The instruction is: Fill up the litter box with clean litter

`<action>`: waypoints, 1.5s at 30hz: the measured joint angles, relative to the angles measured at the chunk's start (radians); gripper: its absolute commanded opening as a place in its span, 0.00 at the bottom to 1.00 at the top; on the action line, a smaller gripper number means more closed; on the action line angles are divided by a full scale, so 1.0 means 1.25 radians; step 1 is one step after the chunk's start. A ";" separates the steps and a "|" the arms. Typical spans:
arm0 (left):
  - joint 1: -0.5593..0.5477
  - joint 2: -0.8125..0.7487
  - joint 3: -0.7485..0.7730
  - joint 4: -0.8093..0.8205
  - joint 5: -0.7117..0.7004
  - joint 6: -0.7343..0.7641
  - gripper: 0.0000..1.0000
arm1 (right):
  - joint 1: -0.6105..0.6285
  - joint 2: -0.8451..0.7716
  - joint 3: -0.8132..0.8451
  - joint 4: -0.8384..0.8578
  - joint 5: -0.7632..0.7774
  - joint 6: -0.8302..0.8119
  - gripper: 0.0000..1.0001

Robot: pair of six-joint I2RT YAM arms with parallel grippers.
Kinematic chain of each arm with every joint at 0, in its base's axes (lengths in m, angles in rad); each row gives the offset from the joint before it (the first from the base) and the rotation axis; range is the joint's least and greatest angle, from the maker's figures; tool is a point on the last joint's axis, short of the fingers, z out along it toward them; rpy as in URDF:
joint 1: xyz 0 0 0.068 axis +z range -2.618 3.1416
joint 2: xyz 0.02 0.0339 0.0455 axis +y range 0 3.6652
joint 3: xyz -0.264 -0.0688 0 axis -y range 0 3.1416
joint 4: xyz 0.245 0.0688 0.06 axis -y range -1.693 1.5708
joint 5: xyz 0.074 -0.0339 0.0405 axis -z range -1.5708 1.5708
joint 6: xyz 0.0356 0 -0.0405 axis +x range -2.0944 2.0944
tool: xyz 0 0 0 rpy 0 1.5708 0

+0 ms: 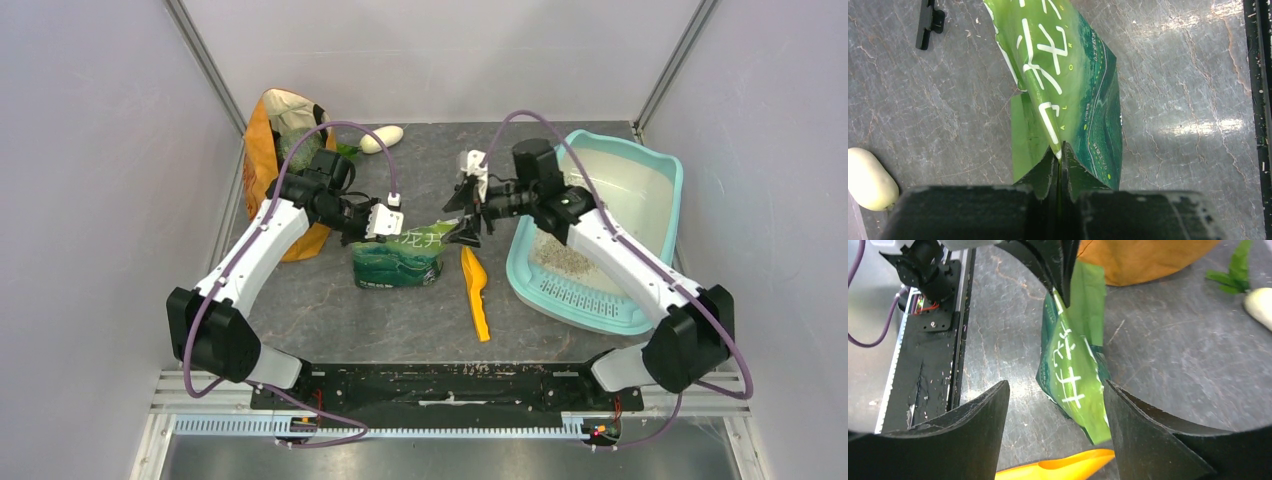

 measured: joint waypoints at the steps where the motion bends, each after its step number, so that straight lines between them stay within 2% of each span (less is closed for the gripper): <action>1: 0.000 0.000 0.000 0.000 0.000 0.000 0.02 | 0.014 0.010 -0.004 0.002 0.002 -0.011 0.77; 5: 0.000 0.000 0.000 0.001 0.002 0.000 0.02 | 0.054 0.077 -0.005 0.024 0.019 -0.048 0.75; 8: 0.000 0.000 0.000 0.001 0.002 0.000 0.02 | 0.066 0.115 -0.005 0.028 0.032 -0.079 0.66; 11: 0.005 0.000 -0.001 0.005 0.006 0.000 0.03 | 0.076 0.142 -0.006 0.015 0.049 -0.133 0.39; 12: 0.007 0.000 -0.002 0.005 0.007 0.000 0.03 | 0.078 0.147 -0.008 0.009 0.056 -0.152 0.24; 14: 0.013 -0.004 -0.012 0.009 0.013 0.001 0.06 | 0.080 0.154 -0.010 -0.002 0.075 -0.187 0.03; 15: 0.017 -0.007 -0.019 0.016 0.014 0.001 0.10 | 0.082 0.156 -0.010 -0.010 0.082 -0.201 0.00; 16: 0.021 -0.012 -0.029 0.025 0.019 0.001 0.19 | 0.085 0.156 -0.010 -0.016 0.087 -0.212 0.00; 17: 0.026 -0.020 -0.040 0.035 0.025 0.000 0.31 | 0.088 0.156 -0.009 -0.020 0.092 -0.218 0.00; 19: 0.032 -0.042 -0.064 0.057 0.041 -0.006 0.65 | 0.090 0.156 -0.006 -0.034 0.097 -0.219 0.00; 20: 0.034 -0.056 -0.076 0.069 0.049 -0.016 0.75 | 0.089 0.158 -0.001 -0.049 0.101 -0.218 0.00; 22: 0.030 -0.080 -0.098 0.101 0.063 -0.047 0.82 | 0.089 0.169 0.020 -0.072 0.102 -0.214 0.00; 27: -0.022 -0.107 -0.175 0.258 0.075 -0.157 0.85 | 0.088 0.201 0.074 -0.114 0.102 -0.204 0.00; 29: -0.038 -0.100 -0.203 0.310 0.073 -0.183 0.81 | 0.087 0.202 0.074 -0.123 0.097 -0.201 0.00; 31: -0.045 -0.084 -0.219 0.349 0.067 -0.203 0.52 | 0.087 0.202 0.074 -0.129 0.094 -0.201 0.00; 32: -0.045 -0.073 -0.221 0.366 0.062 -0.207 0.34 | 0.087 0.202 0.074 -0.130 0.094 -0.201 0.15; 34: -0.045 -0.058 -0.223 0.387 0.056 -0.208 0.19 | 0.087 0.202 0.074 -0.130 0.098 -0.201 0.54; 35: -0.045 -0.055 -0.227 0.397 0.055 -0.205 0.16 | 0.087 0.203 0.074 -0.131 0.097 -0.194 0.63; 37: -0.041 -0.055 -0.243 0.410 0.056 -0.202 0.14 | 0.087 0.203 0.068 -0.130 0.096 -0.195 0.70; 40: -0.040 -0.063 -0.263 0.427 0.064 -0.200 0.13 | 0.087 0.202 0.027 -0.086 0.095 -0.182 0.71; 42: -0.040 -0.065 -0.266 0.430 0.068 -0.200 0.11 | 0.087 0.206 -0.005 -0.055 0.099 -0.169 0.67; 43: -0.040 -0.065 -0.267 0.432 0.069 -0.200 0.11 | 0.088 0.213 -0.008 -0.045 0.101 -0.161 0.60; 45: -0.039 -0.065 -0.269 0.440 0.069 -0.203 0.08 | 0.088 0.233 -0.008 -0.011 0.110 -0.147 0.34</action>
